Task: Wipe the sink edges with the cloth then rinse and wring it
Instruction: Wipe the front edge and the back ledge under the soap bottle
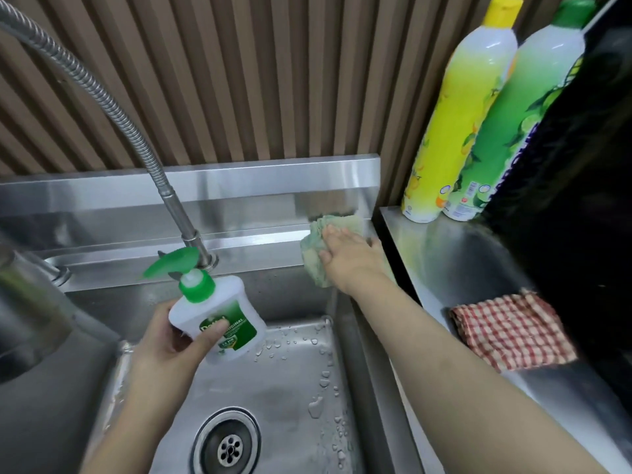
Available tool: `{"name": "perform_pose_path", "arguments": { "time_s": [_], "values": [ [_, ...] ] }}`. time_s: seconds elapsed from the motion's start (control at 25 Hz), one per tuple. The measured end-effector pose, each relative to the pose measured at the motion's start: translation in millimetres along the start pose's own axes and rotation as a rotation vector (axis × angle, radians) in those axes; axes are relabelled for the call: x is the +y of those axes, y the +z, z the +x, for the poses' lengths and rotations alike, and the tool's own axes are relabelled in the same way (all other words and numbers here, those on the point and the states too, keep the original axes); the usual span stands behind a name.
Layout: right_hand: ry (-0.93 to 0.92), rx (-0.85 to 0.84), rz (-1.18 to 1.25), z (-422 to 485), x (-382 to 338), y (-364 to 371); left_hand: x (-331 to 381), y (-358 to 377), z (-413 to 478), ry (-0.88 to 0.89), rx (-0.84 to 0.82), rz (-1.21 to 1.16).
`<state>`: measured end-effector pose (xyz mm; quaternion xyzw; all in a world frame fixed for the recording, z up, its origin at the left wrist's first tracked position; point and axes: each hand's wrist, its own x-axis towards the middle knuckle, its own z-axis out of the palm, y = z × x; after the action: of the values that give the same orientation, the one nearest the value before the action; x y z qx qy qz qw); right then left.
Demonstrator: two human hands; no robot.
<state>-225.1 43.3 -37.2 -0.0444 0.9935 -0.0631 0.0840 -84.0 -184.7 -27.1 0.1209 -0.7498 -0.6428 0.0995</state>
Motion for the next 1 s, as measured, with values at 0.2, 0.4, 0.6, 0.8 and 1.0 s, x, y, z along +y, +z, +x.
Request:
{"name": "perform_pose_path", "arguments": {
  "time_s": [0.2, 0.4, 0.6, 0.8, 1.0],
  "values": [
    [0.168, 0.056, -0.032, -29, -5, 8, -3, 11, -5, 0.025, -0.077, 0.017],
    [0.203, 0.295, 0.253, -45, 3, -19, -2, -3, -6, 0.006, -0.056, 0.018],
    [-0.381, 0.766, 0.615, 11, -85, -36, 2, -16, -1, 0.011, 0.012, -0.034],
    [-0.706, 0.655, -0.36, 72, -144, 1, -1, -20, 1, 0.003, 0.079, -0.039],
    [-0.6, 0.806, -0.441, 79, -82, 6, -2, -9, 8, -0.026, 0.041, -0.077]
  ]
}}
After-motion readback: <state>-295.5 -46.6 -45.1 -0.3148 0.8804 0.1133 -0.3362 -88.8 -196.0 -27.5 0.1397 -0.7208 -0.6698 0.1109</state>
